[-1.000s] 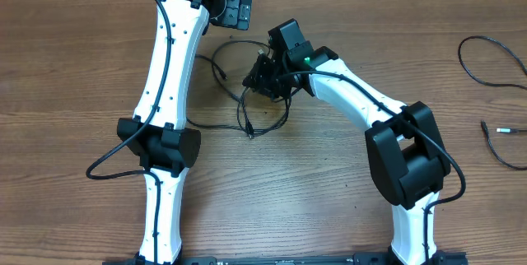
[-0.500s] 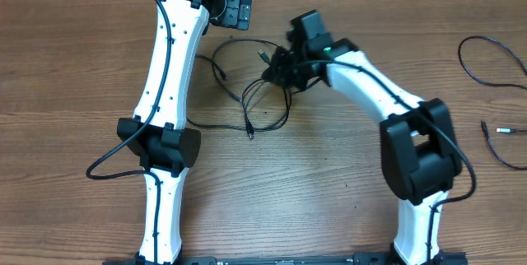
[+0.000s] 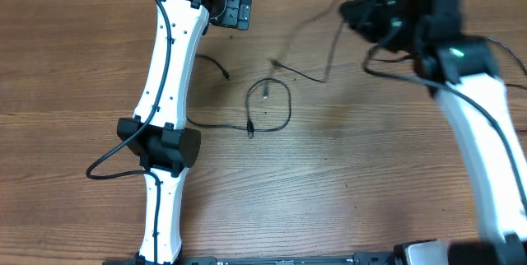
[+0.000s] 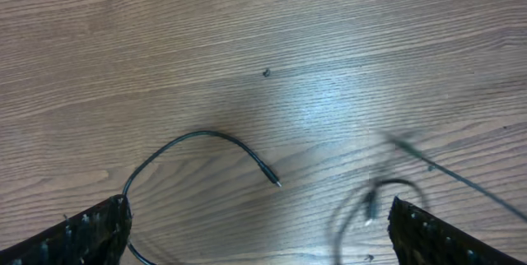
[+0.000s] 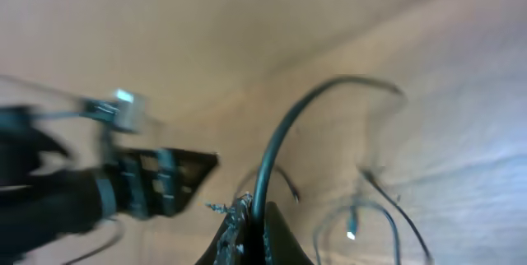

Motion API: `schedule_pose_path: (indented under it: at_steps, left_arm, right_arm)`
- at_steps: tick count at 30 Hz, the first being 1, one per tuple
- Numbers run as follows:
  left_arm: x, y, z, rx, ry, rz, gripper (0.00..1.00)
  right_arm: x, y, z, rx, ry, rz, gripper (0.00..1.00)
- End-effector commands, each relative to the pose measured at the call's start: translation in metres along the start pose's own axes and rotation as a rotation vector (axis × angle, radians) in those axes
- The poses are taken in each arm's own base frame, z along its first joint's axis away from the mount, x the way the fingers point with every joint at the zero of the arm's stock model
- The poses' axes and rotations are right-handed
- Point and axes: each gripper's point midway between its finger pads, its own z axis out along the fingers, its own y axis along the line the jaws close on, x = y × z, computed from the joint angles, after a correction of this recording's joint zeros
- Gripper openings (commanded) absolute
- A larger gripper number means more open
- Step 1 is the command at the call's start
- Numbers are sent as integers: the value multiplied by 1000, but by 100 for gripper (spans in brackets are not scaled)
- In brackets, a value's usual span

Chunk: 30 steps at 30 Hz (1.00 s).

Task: Untangle cables
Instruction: 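Grasp the center black cable with the right gripper and lift it, then carry the cable to the far right with the right gripper and release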

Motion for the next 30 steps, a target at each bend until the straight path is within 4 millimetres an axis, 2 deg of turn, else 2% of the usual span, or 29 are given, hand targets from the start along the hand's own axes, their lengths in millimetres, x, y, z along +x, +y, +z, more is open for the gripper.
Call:
schedule_pose_path:
  at_steps: [1, 4, 6, 10, 11, 16, 22, 26, 30]
  left_arm:
    - [-1, -8, -2, 15, -8, -1, 100]
    - [-1, -8, -2, 15, -8, -1, 100]
    - [-1, -8, -2, 15, -8, -1, 100]
    - [-1, -8, -2, 15, -8, -1, 100]
    - [-1, -8, -2, 15, -8, -1, 100]
    - [-1, -8, -2, 15, -8, -1, 100]
    - [-1, -8, -2, 15, -8, -1, 100]
    - [-1, -8, -2, 15, -8, -1, 100]
    - [-1, -8, -2, 15, -8, -1, 100]
  right_arm:
    - [-37, 9, -52, 1, -175, -48, 4]
    - [-59, 11, -90, -6, -285, -57, 4]
    - [-71, 3, -109, 17, -346, -50, 4]
    - [-93, -21, -139, 78, -437, -22, 4]
    - [-101, -34, -149, 107, -468, -5, 4]
    - [-122, -65, -175, 179, -548, 25, 4]
    - [-150, -89, -209, 238, -669, -5, 4]
    - [-171, -88, -223, 265, -741, -148, 4]
    - [-183, -86, -221, 270, -766, -232, 4]
